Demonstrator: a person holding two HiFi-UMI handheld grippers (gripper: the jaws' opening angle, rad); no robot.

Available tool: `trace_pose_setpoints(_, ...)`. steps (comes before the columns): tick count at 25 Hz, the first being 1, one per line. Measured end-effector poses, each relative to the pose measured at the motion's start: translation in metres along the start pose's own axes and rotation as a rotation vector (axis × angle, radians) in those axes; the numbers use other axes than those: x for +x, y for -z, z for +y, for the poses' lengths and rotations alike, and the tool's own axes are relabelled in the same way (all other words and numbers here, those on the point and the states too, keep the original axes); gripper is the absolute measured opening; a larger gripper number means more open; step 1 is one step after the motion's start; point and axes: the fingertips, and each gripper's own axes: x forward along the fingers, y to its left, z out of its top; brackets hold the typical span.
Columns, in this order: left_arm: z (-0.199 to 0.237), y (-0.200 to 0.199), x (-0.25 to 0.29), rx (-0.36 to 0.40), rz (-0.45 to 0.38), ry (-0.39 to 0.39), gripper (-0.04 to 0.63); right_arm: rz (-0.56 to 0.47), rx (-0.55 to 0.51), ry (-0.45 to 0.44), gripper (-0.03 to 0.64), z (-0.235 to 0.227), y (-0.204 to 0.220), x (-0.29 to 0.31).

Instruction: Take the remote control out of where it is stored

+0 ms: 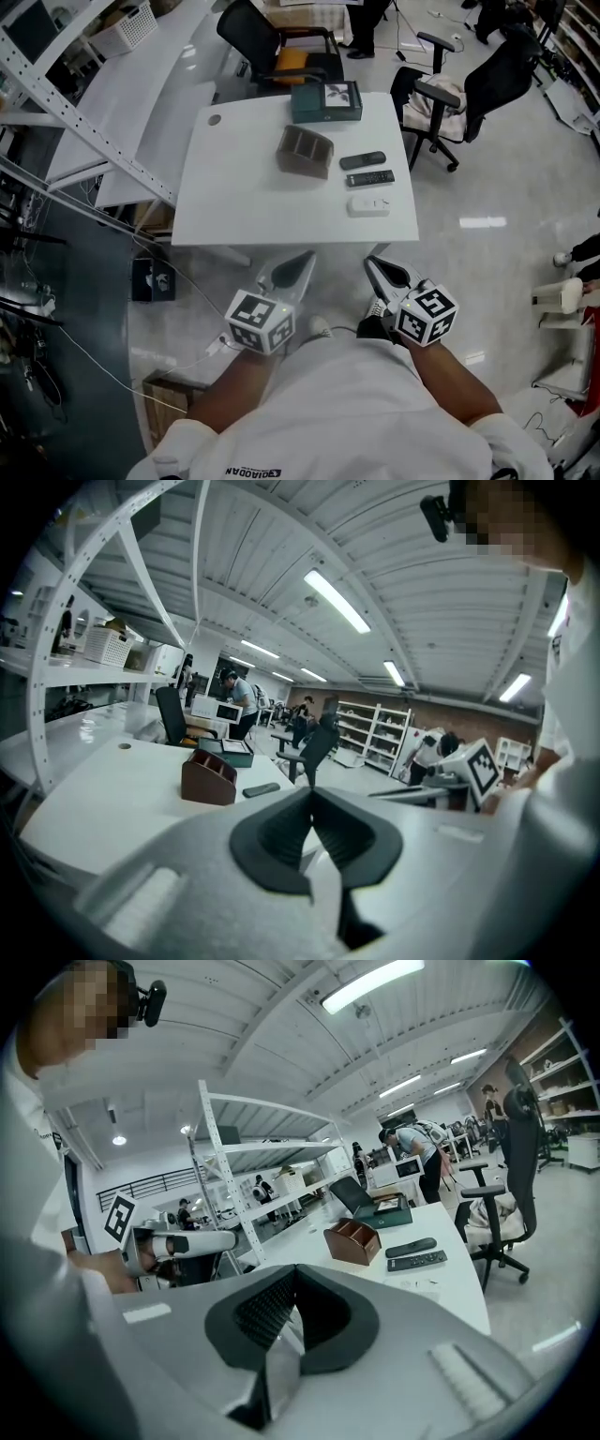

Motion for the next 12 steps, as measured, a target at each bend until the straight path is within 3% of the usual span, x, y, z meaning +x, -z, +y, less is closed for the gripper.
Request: trace_pose_setpoints(12, 0.0000, 0.0012, -0.0058, 0.017, 0.008, 0.003, 0.003, 0.000, 0.006, 0.006, 0.006, 0.0025, 0.0050, 0.0016)
